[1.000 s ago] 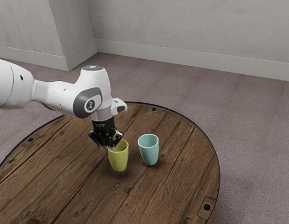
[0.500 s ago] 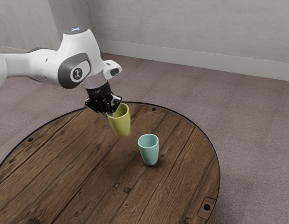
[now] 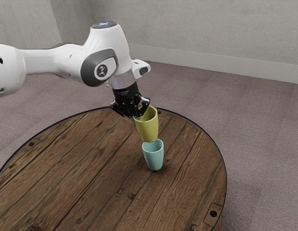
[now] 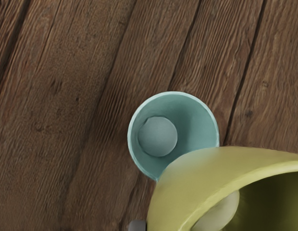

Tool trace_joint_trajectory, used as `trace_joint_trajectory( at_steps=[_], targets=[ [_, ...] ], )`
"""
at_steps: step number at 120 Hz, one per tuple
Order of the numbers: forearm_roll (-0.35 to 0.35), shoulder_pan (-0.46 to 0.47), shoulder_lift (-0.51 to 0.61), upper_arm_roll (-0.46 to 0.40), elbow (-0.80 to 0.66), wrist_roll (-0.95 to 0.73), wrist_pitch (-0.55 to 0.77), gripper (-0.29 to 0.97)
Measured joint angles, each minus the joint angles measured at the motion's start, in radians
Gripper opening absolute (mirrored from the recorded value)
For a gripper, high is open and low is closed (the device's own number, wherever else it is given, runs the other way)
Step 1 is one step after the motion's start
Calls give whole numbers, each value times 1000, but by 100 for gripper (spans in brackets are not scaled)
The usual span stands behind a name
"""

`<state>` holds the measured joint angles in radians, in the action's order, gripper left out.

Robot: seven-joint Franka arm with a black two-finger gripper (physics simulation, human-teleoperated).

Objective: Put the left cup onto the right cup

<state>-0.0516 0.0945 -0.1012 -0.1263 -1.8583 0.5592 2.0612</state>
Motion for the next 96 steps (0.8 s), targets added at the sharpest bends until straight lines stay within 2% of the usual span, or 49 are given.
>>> trace_joint_trajectory(
  at_steps=[96],
  targets=[
    [-7, -15, -155, 5, 107, 113, -22, -10]
  ],
)
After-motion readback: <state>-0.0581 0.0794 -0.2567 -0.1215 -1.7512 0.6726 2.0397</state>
